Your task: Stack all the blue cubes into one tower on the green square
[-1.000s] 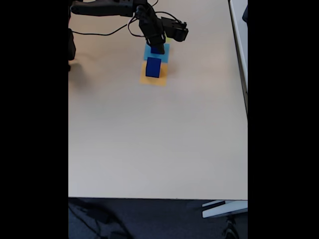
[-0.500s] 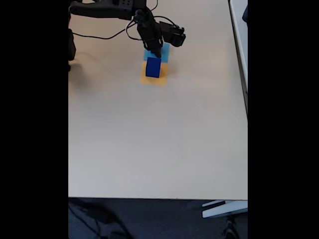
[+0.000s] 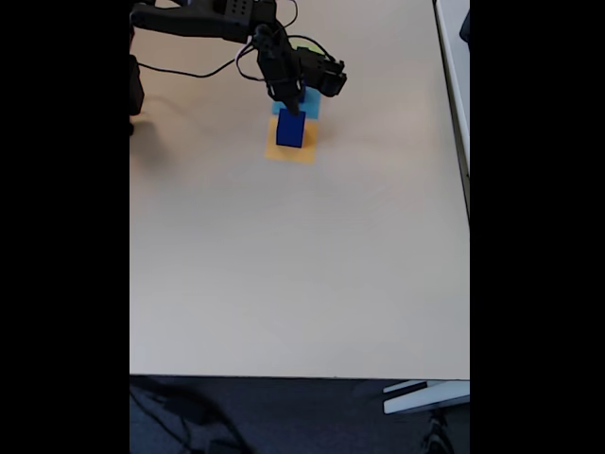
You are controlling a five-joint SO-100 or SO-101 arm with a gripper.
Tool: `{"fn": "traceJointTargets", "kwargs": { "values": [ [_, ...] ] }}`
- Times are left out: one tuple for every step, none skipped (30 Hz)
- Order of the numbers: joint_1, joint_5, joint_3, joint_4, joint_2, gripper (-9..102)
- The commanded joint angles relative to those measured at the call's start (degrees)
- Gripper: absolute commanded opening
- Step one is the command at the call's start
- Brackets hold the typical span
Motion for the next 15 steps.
{"fn": "traceJointTargets", "kwargs": {
  "values": [
    [1.0, 0.8, 0.1, -0.3, 6.2, 0],
    [1.1, 0.8, 0.1, -0.3, 6.2, 0],
    [1.1, 0.7, 0.1, -0.3, 6.2, 0],
    [1.2, 0.7, 0.2, -0.3, 6.2, 0],
    [1.3, 0.8, 0.3, -0.3, 6.2, 0],
    [1.4, 0.8, 0.3, -0.3, 6.2, 1],
    [1.4, 0.9, 0.4, -0.3, 6.2, 1],
    [1.5, 0.9, 0.4, -0.3, 6.2, 1],
    [1.5, 0.9, 0.4, -0.3, 6.2, 1],
    [1.5, 0.9, 0.4, -0.3, 6.2, 1],
    [1.6, 0.9, 0.4, -0.3, 6.1, 1],
    [1.6, 1.0, 0.4, -0.3, 6.1, 1],
    [1.6, 1.1, 0.4, -0.3, 6.0, 1],
    [1.5, 1.2, 0.4, -0.3, 5.9, 1],
    [1.5, 1.3, 0.4, -0.4, 5.8, 1]
  ]
}}
